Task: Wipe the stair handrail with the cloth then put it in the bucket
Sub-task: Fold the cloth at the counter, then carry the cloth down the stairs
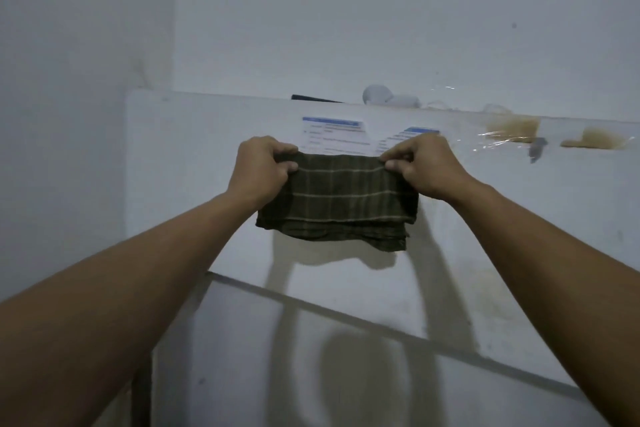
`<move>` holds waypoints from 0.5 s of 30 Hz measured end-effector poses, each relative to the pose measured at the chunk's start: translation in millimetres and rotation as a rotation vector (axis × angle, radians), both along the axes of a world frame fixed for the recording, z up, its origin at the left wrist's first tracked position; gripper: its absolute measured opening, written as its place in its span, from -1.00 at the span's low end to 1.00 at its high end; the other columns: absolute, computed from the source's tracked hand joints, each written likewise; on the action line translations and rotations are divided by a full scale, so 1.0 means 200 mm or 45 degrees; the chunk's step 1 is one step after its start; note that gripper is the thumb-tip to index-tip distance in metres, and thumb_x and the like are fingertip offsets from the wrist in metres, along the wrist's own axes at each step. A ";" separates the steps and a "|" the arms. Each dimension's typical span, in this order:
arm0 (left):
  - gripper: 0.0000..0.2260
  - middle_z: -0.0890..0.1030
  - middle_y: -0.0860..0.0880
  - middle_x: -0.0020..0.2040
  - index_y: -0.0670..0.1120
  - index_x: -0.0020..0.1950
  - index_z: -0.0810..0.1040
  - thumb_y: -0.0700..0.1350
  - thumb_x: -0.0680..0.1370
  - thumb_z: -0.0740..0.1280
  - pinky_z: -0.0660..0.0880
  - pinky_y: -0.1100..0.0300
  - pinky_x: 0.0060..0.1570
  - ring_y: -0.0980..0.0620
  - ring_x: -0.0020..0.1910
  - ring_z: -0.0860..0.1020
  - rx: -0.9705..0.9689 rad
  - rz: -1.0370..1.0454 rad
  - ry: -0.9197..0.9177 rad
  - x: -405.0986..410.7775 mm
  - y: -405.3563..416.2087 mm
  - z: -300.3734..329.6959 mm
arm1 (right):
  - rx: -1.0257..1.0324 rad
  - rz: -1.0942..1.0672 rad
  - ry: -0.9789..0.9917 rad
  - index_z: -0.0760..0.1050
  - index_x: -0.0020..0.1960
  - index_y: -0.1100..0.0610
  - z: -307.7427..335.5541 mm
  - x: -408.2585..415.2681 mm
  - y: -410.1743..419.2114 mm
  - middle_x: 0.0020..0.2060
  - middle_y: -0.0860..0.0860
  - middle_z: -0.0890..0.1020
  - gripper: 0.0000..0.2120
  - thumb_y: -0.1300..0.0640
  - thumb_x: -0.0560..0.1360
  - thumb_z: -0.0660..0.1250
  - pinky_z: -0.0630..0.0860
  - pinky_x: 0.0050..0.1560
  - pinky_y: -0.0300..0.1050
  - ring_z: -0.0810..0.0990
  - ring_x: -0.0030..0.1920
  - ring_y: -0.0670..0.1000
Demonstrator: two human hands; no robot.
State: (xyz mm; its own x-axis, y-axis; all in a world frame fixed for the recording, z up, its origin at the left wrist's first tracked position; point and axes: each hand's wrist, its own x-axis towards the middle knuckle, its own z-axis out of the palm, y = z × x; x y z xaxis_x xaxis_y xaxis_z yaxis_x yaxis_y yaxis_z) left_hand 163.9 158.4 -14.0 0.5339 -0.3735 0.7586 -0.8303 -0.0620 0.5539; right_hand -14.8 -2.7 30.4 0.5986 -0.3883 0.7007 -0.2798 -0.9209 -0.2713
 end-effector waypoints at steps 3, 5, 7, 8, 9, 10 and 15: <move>-0.68 0.64 -0.10 0.12 -0.16 0.20 0.60 -0.23 0.45 0.45 0.46 0.10 0.23 -0.06 0.13 0.57 0.036 0.116 0.048 0.19 0.25 -0.08 | 0.049 0.146 0.092 0.64 0.06 0.18 -0.08 0.28 0.17 -0.05 0.09 0.70 -0.73 0.17 0.37 0.49 0.48 0.11 -0.13 0.57 -0.10 -0.04; -0.67 0.63 -0.11 0.13 -0.16 0.21 0.60 -0.24 0.45 0.45 0.46 0.07 0.25 -0.07 0.14 0.57 0.068 0.218 0.067 0.31 0.43 -0.14 | 0.060 0.238 0.125 0.63 0.08 0.18 -0.14 0.47 0.28 -0.03 0.10 0.69 -0.63 0.14 0.29 0.55 0.46 0.08 -0.18 0.58 -0.09 -0.04; -0.67 0.63 -0.11 0.14 -0.15 0.21 0.60 -0.25 0.45 0.44 0.45 0.08 0.25 -0.07 0.14 0.56 0.084 0.317 0.101 0.42 0.61 -0.19 | 0.031 0.321 0.146 0.62 0.10 0.19 -0.21 0.66 0.40 0.02 0.11 0.69 -0.58 0.15 0.26 0.57 0.44 0.06 -0.21 0.56 -0.07 -0.06; -0.67 0.63 -0.11 0.13 -0.16 0.21 0.59 -0.26 0.45 0.44 0.45 0.10 0.23 -0.07 0.14 0.56 0.090 0.367 0.122 0.47 0.70 -0.23 | 0.023 0.364 0.156 0.61 0.11 0.19 -0.24 0.75 0.46 0.04 0.12 0.68 -0.57 0.16 0.26 0.57 0.43 0.06 -0.22 0.55 -0.06 -0.07; -0.67 0.63 -0.11 0.13 -0.16 0.21 0.59 -0.26 0.45 0.44 0.44 0.13 0.21 -0.06 0.13 0.57 0.100 0.419 0.144 0.52 0.80 -0.26 | 0.015 0.414 0.164 0.61 0.11 0.19 -0.27 0.84 0.52 0.05 0.12 0.68 -0.57 0.16 0.27 0.57 0.42 0.05 -0.22 0.54 -0.06 -0.07; -0.67 0.63 -0.11 0.12 -0.17 0.21 0.59 -0.27 0.45 0.43 0.43 0.17 0.18 -0.05 0.12 0.56 0.112 0.470 0.162 0.56 0.90 -0.29 | 0.006 0.470 0.173 0.61 0.11 0.19 -0.30 0.94 0.59 0.05 0.12 0.67 -0.57 0.17 0.27 0.57 0.42 0.05 -0.22 0.53 -0.06 -0.07; -0.67 0.62 -0.10 0.08 -0.19 0.22 0.58 -0.28 0.45 0.42 0.49 0.07 0.23 -0.04 0.09 0.56 0.201 0.726 0.231 0.73 1.35 -0.46 | 0.020 0.766 0.238 0.62 0.09 0.21 -0.45 1.37 0.93 0.02 0.13 0.67 -0.61 0.22 0.28 0.55 0.46 0.07 -0.17 0.58 -0.04 0.01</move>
